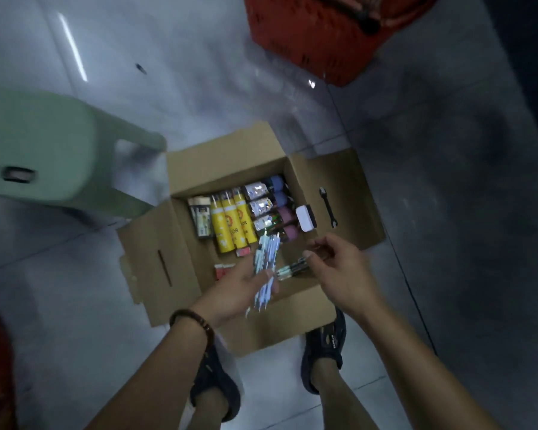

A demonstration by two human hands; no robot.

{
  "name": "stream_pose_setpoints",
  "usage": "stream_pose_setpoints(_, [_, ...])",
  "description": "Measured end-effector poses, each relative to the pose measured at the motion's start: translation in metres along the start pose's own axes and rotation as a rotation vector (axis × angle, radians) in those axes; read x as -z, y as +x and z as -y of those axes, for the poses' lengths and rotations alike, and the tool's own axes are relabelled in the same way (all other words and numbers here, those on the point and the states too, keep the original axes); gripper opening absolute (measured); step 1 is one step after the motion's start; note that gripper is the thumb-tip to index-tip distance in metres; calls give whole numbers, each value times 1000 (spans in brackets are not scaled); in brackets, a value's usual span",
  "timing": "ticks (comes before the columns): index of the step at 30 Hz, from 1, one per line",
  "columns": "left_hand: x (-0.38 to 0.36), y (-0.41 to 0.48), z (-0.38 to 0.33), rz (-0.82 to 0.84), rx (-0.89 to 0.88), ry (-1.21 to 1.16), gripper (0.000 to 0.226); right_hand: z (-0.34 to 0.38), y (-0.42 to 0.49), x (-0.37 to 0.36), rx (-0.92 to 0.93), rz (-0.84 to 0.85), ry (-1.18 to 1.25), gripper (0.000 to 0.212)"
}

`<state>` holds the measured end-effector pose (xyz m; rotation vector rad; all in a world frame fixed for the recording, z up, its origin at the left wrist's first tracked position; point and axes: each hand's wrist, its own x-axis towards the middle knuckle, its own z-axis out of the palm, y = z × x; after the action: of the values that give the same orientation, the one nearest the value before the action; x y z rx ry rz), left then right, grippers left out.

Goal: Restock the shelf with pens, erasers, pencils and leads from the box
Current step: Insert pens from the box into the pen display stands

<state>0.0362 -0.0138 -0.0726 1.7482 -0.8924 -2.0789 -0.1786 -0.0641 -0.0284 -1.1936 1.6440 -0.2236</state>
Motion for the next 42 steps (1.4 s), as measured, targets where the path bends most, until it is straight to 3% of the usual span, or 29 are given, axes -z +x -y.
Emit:
stream_pose_setpoints(5, [22, -175, -97, 52, -68, -448, 27, 159, -94, 10, 122, 148, 259, 23])
stream_pose_setpoints(12, [61, -392, -191, -65, -223, -525, 29, 331, -230, 19, 272, 314, 310, 15])
stream_pose_setpoints(16, [70, -503, -197, -309, -272, -600, 27, 397, -307, -9, 384, 403, 227, 36])
stream_pose_setpoints(19, [60, -584, -180, -517, -332, -701, 25, 442, -365, -35, 507, 557, 163, 48])
stream_pose_setpoints(23, [43, -689, -146, -762, -418, -837, 22, 492, -455, -81, 679, 803, 46, 46])
stream_pose_setpoints(30, [30, -851, -70, -1108, -585, -1027, 26, 540, -622, -181, 942, 1076, -138, 41])
stream_pose_setpoints(34, [25, -937, -3, -1220, -731, -1120, 27, 549, -728, -248, 1106, 1138, -214, 38])
stream_pose_setpoints(42, [16, -1110, 118, -1373, -864, -1051, 30, 559, -929, -343, 1272, 1236, -220, 37])
